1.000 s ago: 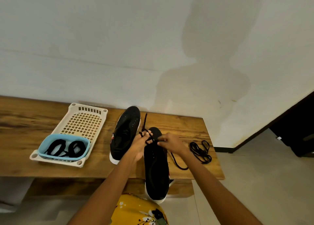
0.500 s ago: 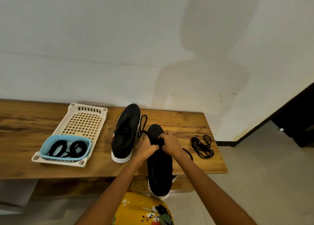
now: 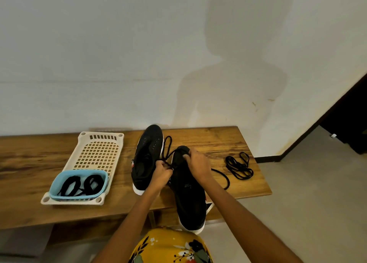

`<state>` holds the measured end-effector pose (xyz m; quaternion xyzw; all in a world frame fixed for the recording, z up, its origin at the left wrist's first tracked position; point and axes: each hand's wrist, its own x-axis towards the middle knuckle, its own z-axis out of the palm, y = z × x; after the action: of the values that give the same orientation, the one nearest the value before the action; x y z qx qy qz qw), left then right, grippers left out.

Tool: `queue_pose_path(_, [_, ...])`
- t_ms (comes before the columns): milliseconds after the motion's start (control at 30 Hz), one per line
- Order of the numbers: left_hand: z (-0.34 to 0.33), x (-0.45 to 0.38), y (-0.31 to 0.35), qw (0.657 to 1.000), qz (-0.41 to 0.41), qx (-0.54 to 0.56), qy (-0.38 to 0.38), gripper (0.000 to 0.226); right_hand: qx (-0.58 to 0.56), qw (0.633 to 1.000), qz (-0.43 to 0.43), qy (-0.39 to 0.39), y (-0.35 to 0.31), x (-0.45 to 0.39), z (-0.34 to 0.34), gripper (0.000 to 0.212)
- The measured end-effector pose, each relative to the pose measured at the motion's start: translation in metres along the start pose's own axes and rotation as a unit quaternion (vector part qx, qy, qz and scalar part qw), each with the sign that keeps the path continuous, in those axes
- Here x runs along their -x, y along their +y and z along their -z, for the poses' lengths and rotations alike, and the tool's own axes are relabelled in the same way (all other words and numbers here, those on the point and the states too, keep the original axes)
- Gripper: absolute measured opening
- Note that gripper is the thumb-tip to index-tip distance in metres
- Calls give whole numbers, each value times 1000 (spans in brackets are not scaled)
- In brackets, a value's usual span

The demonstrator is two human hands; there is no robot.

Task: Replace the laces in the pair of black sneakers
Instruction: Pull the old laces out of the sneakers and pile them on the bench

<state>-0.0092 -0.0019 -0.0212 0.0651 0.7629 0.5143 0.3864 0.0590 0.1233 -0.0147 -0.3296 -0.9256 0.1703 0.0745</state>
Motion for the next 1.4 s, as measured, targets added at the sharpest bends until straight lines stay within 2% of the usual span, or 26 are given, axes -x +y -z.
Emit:
queue_pose_path(67, [-1,3,-5,999,-21,-24,6,39,-87,993,-72,25,4,-1,3,35])
queue_pose_path(133, [-2,8,-5,996,-55,-70,20,37,-217,958,-182,36,10,-7,8,41])
queue_pose_path(200, [-7,11,-1,977,-104,-178,47,42,-371,880,-293,37,20,-13,8,45])
queue_pose_path(267, [-11,14,5,924,-172,-330,92,50,-513,777,-363,19,24,-9,10,49])
queue_pose_path(300, [-13,12,9,890,-211,-388,115,50,-548,749,-372,14,26,-6,10,51])
queue_pose_path(367, [-16,5,20,836,-273,-460,122,39,-575,735,-359,13,29,1,9,56])
queue_pose_path(467, [-14,-9,35,799,-257,-541,49,25,-596,730,-335,1,28,4,6,62])
queue_pose_path(533, [-13,-14,43,807,-251,-533,48,22,-597,740,-308,-25,31,5,3,65])
queue_pose_path(600, [-16,-16,52,818,-268,-504,68,24,-576,777,-248,-58,33,10,1,49])
queue_pose_path(667, [-18,-12,65,831,-290,-471,68,23,-482,861,-141,-77,36,15,-5,25])
queue_pose_path(733, [-17,-9,78,861,-292,-416,29,21,-341,936,-28,-86,39,20,-10,28])
queue_pose_path(800, [-17,-9,85,898,-277,-338,-47,20,-240,967,22,-79,40,23,-8,37])
queue_pose_path(867, [-18,-11,86,914,-269,-285,-108,17,-195,978,31,-67,41,23,-7,40])
queue_pose_path(967, [-20,-16,78,896,-283,-312,-141,11,-183,980,37,-67,36,24,-12,42])
queue_pose_path(1033, [-22,-18,74,881,-287,-348,-140,12,-206,977,20,-57,30,26,-19,45])
queue_pose_path(1133, [-22,-19,68,878,-283,-361,-134,13,-211,977,-19,-30,18,29,-26,38])
queue_pose_path(1333, [-16,-17,44,923,-228,-297,-91,14,-165,984,-69,24,3,33,-34,27])
queue_pose_path(1400, [-17,-14,38,907,-201,-361,-82,22,-136,988,-69,27,1,32,-32,27])
